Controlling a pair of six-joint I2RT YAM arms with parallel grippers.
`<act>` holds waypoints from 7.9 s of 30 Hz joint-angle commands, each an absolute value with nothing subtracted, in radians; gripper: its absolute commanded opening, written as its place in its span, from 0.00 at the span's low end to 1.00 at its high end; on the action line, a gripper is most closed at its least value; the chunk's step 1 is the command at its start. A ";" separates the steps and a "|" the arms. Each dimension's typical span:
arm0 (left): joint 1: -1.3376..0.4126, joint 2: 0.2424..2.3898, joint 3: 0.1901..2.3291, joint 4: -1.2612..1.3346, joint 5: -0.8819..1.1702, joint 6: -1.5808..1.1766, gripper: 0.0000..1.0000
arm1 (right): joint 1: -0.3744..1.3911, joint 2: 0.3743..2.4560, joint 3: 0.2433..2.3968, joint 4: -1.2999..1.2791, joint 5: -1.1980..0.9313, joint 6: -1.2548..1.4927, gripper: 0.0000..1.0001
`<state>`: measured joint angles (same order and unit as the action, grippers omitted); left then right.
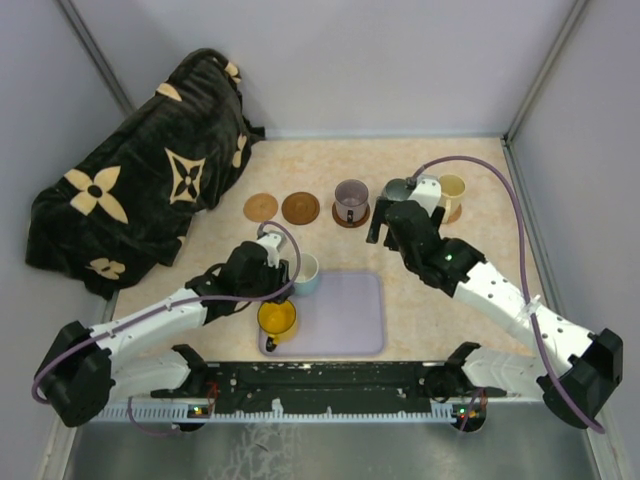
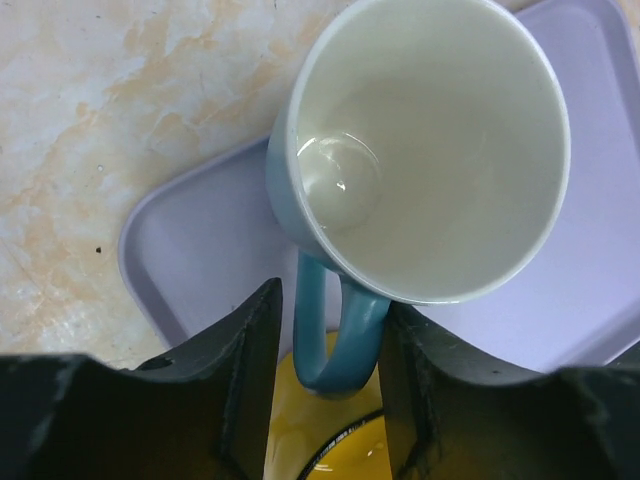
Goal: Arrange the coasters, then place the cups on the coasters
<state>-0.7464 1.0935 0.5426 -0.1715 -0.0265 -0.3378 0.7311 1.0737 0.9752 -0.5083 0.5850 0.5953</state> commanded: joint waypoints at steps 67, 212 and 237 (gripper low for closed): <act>-0.588 1.843 1.260 0.081 -0.376 -0.203 0.00 | 0.733 0.755 0.613 -0.701 0.542 0.780 0.80; -0.341 1.763 1.033 0.109 -0.348 -0.367 0.53 | 0.763 0.713 0.623 -0.724 0.499 0.826 0.57; -0.293 2.009 1.248 0.094 -0.252 -0.315 0.53 | 0.763 0.745 0.594 -0.682 0.454 0.836 0.57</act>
<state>-0.2966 1.9919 1.2339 0.0948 -0.2714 -0.3168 0.7563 0.7383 0.5957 -0.7242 0.4541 0.8242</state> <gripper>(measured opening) 0.530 0.575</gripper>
